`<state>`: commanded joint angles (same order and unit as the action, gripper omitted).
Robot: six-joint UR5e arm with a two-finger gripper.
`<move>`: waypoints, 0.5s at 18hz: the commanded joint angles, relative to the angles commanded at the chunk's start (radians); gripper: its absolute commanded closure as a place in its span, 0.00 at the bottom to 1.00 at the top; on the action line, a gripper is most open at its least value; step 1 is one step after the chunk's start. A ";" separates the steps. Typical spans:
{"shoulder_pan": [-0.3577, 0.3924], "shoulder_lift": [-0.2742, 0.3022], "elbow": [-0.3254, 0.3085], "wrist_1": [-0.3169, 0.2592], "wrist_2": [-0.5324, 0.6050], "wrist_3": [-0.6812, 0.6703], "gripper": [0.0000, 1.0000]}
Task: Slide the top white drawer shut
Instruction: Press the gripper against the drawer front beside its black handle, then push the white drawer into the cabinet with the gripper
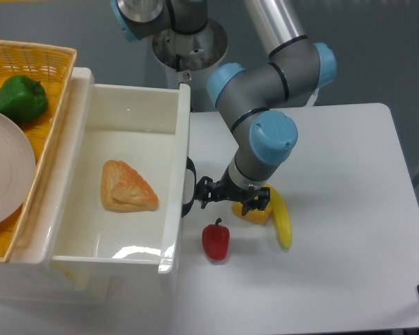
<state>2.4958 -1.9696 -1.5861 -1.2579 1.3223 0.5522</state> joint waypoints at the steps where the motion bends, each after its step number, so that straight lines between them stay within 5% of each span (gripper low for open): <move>1: 0.002 0.002 0.002 0.000 -0.002 0.000 0.00; 9: -0.011 0.005 0.005 -0.002 -0.008 0.000 0.00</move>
<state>2.4851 -1.9650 -1.5815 -1.2594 1.3146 0.5522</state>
